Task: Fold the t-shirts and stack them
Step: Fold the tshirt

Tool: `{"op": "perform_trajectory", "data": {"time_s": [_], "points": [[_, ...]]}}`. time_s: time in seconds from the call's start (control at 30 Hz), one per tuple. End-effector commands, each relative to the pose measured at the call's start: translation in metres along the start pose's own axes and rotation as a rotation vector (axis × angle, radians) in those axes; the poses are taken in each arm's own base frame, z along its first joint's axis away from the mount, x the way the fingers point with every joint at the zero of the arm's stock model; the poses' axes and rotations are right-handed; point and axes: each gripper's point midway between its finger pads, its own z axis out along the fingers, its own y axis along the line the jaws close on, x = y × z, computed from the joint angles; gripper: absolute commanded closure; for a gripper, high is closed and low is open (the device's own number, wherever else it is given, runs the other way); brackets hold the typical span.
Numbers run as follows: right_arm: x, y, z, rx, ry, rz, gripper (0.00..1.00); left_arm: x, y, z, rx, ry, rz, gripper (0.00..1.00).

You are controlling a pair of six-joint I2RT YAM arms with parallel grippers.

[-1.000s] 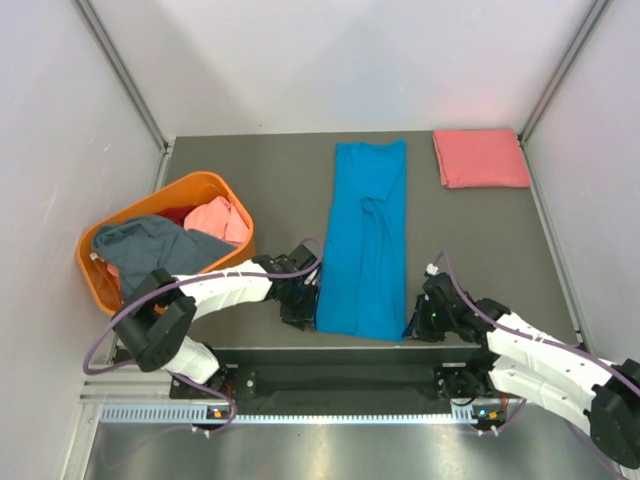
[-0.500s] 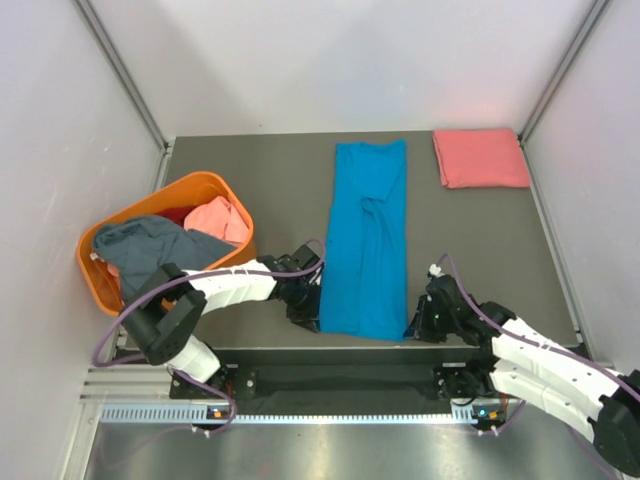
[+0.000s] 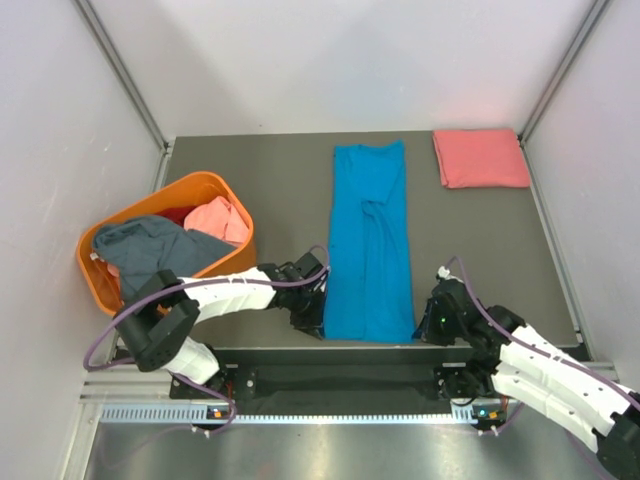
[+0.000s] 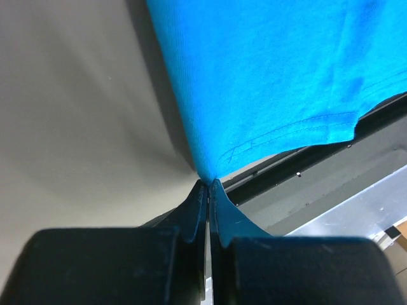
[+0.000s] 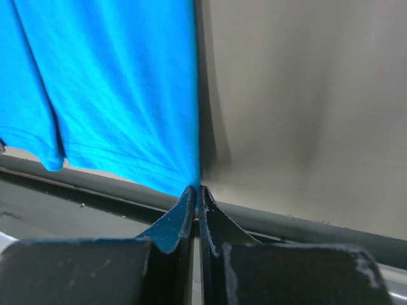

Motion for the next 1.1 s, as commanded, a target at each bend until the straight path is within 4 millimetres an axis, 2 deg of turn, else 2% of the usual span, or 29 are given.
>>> {"op": "perform_trajectory", "data": {"time_s": [0.0, 0.13, 0.17, 0.23, 0.37, 0.43, 0.47, 0.5, 0.53, 0.57, 0.6, 0.67, 0.7, 0.77, 0.8, 0.83, 0.9, 0.97, 1.0, 1.07], "points": [[-0.018, 0.009, -0.012, -0.01, -0.065, -0.021, 1.0, -0.003, -0.008, 0.0, 0.037, -0.015, 0.01, 1.0], [-0.028, 0.016, -0.015, 0.003, -0.067, -0.074, 1.0, -0.015, -0.015, -0.003, 0.018, -0.025, 0.042, 1.0], [-0.031, 0.018, -0.016, 0.003, -0.068, -0.087, 1.0, -0.024, -0.021, -0.006, 0.022, -0.043, 0.051, 1.0], [-0.044, 0.021, -0.016, 0.02, -0.111, -0.129, 1.0, -0.033, -0.022, -0.009, 0.007, -0.053, 0.066, 1.0], [-0.054, 0.037, -0.006, -0.026, -0.117, -0.152, 1.0, -0.067, -0.024, -0.013, -0.014, -0.091, 0.066, 1.0], [-0.066, 0.044, -0.006, -0.017, -0.145, -0.166, 1.0, -0.079, -0.025, -0.015, -0.011, -0.094, 0.075, 1.0], [-0.069, 0.043, 0.0, 0.015, -0.133, -0.173, 1.0, -0.093, -0.028, -0.016, -0.007, -0.113, 0.07, 1.0], [-0.081, 0.049, -0.002, 0.021, -0.16, -0.195, 1.0, -0.099, -0.03, -0.017, -0.003, -0.12, 0.079, 1.0], [-0.087, 0.049, 0.004, 0.046, -0.154, -0.202, 1.0, -0.105, -0.032, -0.017, -0.001, -0.13, 0.083, 1.0], [-0.093, 0.053, 0.005, 0.051, -0.163, -0.21, 1.0, -0.119, -0.04, -0.02, 0.014, -0.16, 0.093, 1.0], [-0.105, 0.061, 0.003, 0.047, -0.186, -0.23, 1.0, -0.125, -0.039, -0.016, 0.009, -0.164, 0.089, 1.0], [-0.119, 0.064, 0.011, 0.059, -0.189, -0.24, 1.0, -0.142, -0.043, -0.014, 0.005, -0.177, 0.085, 1.0], [-0.131, 0.076, 0.009, 0.03, -0.209, -0.245, 1.0, -0.148, -0.042, -0.014, -0.004, -0.183, 0.089, 1.0], [-0.146, 0.074, 0.016, 0.053, -0.203, -0.254, 1.0, -0.167, -0.042, -0.018, -0.028, -0.209, 0.079, 1.0], [-0.159, 0.082, 0.013, 0.039, -0.232, -0.26, 1.0, -0.175, -0.043, -0.02, -0.029, -0.222, 0.079, 1.0], [-0.167, 0.08, 0.017, 0.052, -0.231, -0.256, 1.0, -0.184, -0.043, -0.023, -0.025, -0.243, 0.071, 1.0], [-0.183, 0.088, 0.017, 0.041, -0.253, -0.277, 1.0, -0.202, -0.053, -0.028, 0.01, -0.285, 0.071, 1.0], [-0.195, 0.088, 0.024, 0.05, -0.253, -0.274, 1.0, -0.219, -0.06, -0.034, 0.031, -0.322, 0.075, 1.0], [-0.208, 0.09, 0.021, 0.052, -0.272, -0.272, 1.0, -0.224, -0.058, -0.034, 0.018, -0.325, 0.07, 1.0], [-0.22, 0.087, 0.027, 0.07, -0.271, -0.268, 1.0, -0.241, -0.057, -0.039, 0.019, -0.348, 0.058, 1.0]]}}
